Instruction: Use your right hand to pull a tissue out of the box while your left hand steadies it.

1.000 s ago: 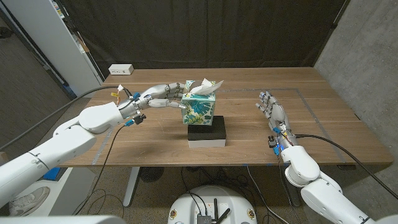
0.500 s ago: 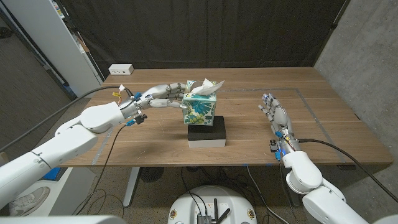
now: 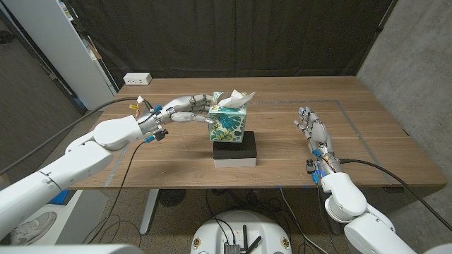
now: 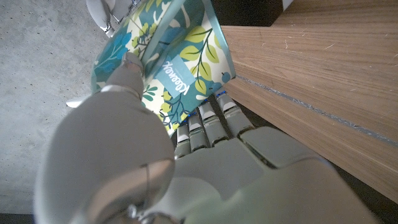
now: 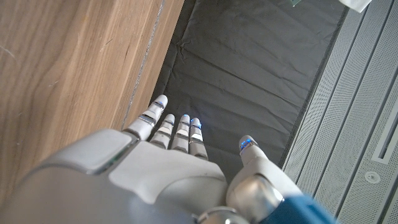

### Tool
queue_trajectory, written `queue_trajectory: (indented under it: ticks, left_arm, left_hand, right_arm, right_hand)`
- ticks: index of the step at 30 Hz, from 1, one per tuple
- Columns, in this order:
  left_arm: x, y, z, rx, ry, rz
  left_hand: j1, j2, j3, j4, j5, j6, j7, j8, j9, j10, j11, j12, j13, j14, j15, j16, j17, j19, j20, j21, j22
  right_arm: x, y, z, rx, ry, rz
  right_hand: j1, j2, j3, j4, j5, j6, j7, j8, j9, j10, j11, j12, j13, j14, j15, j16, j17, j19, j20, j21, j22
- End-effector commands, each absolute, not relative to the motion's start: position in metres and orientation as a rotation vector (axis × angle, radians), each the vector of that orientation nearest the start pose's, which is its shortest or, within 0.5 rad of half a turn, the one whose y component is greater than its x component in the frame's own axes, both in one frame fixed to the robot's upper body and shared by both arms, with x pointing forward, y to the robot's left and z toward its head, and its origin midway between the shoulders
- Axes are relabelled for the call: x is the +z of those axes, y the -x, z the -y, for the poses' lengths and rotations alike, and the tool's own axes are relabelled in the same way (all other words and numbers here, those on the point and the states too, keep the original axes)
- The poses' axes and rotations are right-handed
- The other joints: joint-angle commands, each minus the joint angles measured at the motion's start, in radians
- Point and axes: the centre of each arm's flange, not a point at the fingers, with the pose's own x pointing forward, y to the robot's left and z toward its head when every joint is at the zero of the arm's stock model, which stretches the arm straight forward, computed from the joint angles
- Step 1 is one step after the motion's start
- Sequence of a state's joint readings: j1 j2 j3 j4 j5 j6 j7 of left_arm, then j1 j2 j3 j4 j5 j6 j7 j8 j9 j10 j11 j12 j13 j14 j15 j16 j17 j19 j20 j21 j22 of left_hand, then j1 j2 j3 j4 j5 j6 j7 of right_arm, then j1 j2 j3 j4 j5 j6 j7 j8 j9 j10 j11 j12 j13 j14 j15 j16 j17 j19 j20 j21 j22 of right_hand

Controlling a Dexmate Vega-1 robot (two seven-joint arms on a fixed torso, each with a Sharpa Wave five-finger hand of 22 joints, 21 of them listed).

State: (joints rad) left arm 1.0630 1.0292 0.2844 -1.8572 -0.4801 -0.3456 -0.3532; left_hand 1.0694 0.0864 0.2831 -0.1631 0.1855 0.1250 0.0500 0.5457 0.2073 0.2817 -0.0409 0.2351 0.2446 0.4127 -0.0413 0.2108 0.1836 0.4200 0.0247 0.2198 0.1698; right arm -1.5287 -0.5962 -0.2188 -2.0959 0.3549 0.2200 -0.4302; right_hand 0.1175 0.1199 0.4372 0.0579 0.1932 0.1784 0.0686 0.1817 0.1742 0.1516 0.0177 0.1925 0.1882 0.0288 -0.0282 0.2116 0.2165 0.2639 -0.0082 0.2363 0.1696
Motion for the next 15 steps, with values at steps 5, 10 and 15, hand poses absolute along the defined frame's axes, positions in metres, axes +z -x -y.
queue_trajectory:
  ticks: [5, 10, 15]
  left_arm:
    - [0.022, -0.504, -0.262, -0.71, -0.696, 0.74]
    - [0.023, -0.503, -0.261, -0.707, -0.702, 0.742]
    - [0.023, -0.503, -0.261, -0.709, -0.7, 0.74]
  left_hand:
    - [-0.004, 0.011, -0.002, 0.0, 0.009, 0.007, -0.004, 0.0, 0.004, 0.005, -0.006, -0.004, 0.002, -0.001, -0.102, -0.003, 0.002, 0.063, -0.076, -0.002, 0.005]
    - [-0.004, 0.012, -0.002, 0.0, 0.01, 0.008, -0.004, 0.0, 0.004, 0.005, -0.006, -0.005, 0.002, -0.001, -0.103, -0.004, 0.001, 0.063, -0.076, -0.003, 0.005]
    - [-0.004, 0.013, 0.0, 0.0, 0.01, 0.009, -0.004, -0.001, 0.004, 0.005, -0.005, -0.005, 0.003, 0.0, -0.103, -0.005, 0.001, 0.062, -0.076, -0.005, 0.005]
  right_arm:
    - [-0.081, -0.443, 0.226, 0.059, 0.013, 0.627]
    - [-0.073, -0.441, 0.223, 0.076, 0.012, 0.63]
    - [-0.065, -0.437, 0.221, 0.078, 0.026, 0.643]
  right_hand:
    - [0.002, 0.034, 0.006, 0.0, 0.0, 0.006, 0.011, 0.007, 0.003, 0.003, 0.016, 0.003, 0.002, 0.009, 0.016, 0.009, 0.001, 0.016, 0.012, 0.0, 0.005]
    - [0.0, 0.035, 0.005, 0.001, 0.0, 0.009, 0.016, 0.008, 0.003, 0.008, 0.026, 0.005, 0.002, 0.015, 0.024, 0.013, 0.003, 0.021, 0.019, -0.001, 0.005]
    - [0.002, 0.036, 0.006, -0.002, -0.001, 0.01, 0.022, 0.008, 0.003, 0.013, 0.031, 0.006, 0.002, 0.019, 0.035, 0.014, 0.003, 0.026, 0.024, -0.001, 0.005]
